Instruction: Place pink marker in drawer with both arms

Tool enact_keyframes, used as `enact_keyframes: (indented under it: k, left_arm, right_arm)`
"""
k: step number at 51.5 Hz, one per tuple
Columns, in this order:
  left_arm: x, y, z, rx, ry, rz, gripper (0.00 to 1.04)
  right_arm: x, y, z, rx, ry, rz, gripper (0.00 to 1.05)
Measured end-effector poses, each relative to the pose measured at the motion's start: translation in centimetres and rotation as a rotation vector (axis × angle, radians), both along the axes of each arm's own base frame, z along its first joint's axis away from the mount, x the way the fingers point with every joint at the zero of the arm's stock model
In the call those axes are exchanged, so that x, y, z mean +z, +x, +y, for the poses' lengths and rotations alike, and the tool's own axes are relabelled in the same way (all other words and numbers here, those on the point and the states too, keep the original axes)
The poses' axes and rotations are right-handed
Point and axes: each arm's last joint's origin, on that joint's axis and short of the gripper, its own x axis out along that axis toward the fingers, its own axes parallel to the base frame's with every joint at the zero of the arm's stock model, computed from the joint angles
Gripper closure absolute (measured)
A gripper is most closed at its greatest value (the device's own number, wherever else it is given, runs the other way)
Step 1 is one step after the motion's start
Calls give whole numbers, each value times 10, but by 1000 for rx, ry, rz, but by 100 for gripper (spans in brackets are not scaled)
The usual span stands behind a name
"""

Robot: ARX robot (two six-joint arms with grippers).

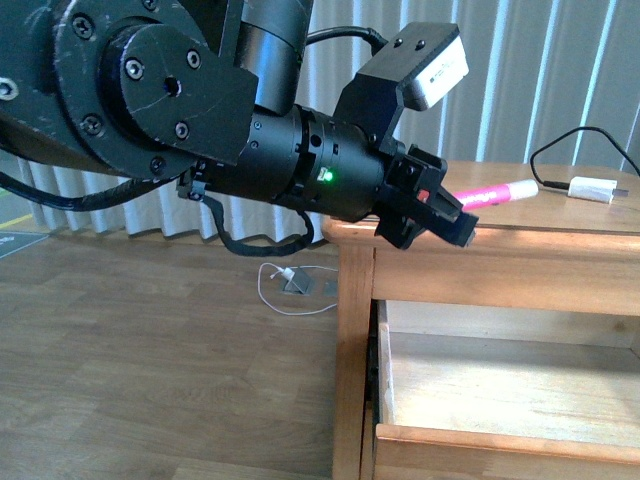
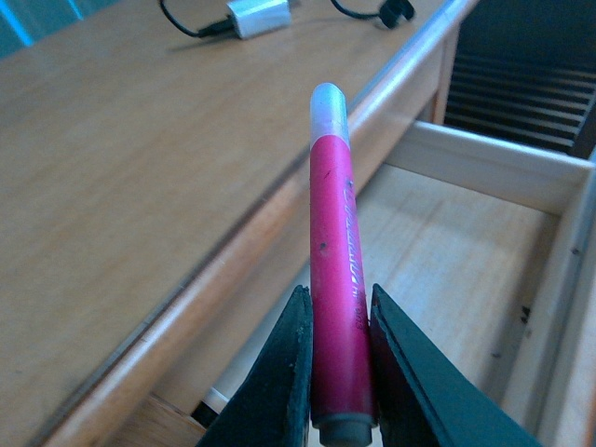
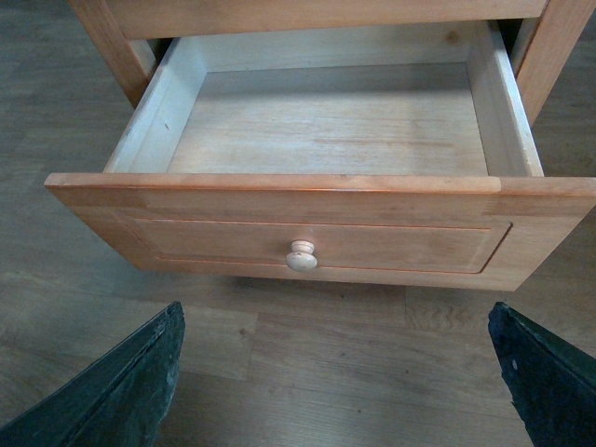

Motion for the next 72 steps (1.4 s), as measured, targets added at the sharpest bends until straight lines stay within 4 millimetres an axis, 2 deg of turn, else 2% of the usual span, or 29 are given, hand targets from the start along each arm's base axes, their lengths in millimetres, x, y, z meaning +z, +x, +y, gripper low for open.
enact_keyframes:
  k: [7,22,31,35,41,48,57,60,66,72]
  left_arm:
    - [-22,-6,-2,-18,55,24,90]
    - [-75,6,-22,52,109,64,90]
    - [-96,10,-33,87,119,93,90]
    - [-97,11,-36,107,108,98,79]
    - [-93,12,-40,141,80,79,61]
    - [-79,11,-37,223,27,46,40]
    - [-47,-10,-8,423,-34,28,6]
    - [-40,-17,1,453,-51,18,5]
    - [-23,-38,30,528,-138,-16,6]
    - [-4,-70,71,614,-219,-54,6]
  right_arm:
    - [0,0,0,0,0,0,8]
    - [0,0,0,0,0,0,8]
    - [0,0,0,0,0,0,8]
    - [0,0,0,0,0,0,8]
    - [0,0,0,0,0,0,8]
    - [0,0,0,0,0,0,8]
    - [0,0,0,0,0,0,8]
    - [0,0,0,1,-1,0,8]
    - [0,0,0,0,0,0,8]
    - [0,0,0,0,0,0,8]
